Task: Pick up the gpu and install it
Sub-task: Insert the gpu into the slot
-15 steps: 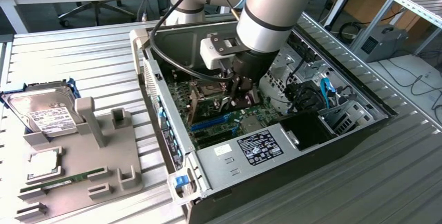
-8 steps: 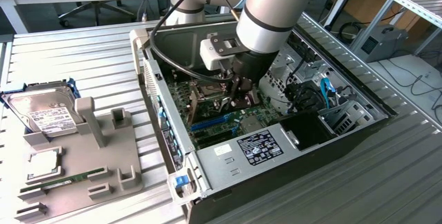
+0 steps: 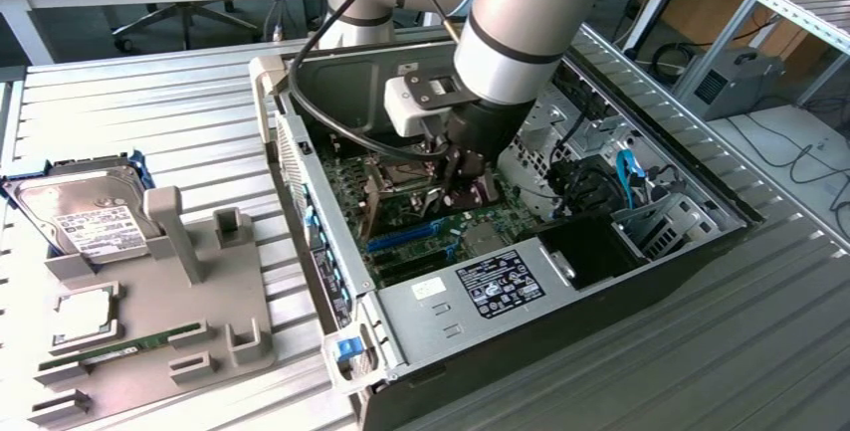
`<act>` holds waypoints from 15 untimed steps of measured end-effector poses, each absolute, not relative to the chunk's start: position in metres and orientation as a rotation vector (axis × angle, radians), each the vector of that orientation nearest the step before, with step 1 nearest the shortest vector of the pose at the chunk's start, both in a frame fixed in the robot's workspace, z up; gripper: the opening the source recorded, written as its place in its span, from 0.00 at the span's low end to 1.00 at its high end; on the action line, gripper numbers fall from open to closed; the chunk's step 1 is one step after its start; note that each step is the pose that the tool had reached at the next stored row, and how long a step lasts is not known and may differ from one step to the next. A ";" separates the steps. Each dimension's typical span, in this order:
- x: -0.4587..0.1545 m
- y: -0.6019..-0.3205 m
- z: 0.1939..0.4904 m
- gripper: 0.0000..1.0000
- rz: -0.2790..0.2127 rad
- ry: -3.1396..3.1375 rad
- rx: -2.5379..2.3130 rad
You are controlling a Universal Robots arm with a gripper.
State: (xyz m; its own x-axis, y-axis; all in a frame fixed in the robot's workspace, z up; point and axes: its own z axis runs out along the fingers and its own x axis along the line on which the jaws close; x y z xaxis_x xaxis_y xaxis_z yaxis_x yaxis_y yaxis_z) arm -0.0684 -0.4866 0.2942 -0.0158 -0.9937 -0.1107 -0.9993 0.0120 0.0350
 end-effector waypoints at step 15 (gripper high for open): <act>-0.069 -0.487 0.290 0.26 0.159 2.195 -2.165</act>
State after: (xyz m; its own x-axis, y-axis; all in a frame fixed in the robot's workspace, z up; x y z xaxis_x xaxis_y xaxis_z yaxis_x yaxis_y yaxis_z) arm -0.0686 -0.4866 0.2903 -0.0158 -0.9937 -0.1107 -0.9993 0.0120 0.0350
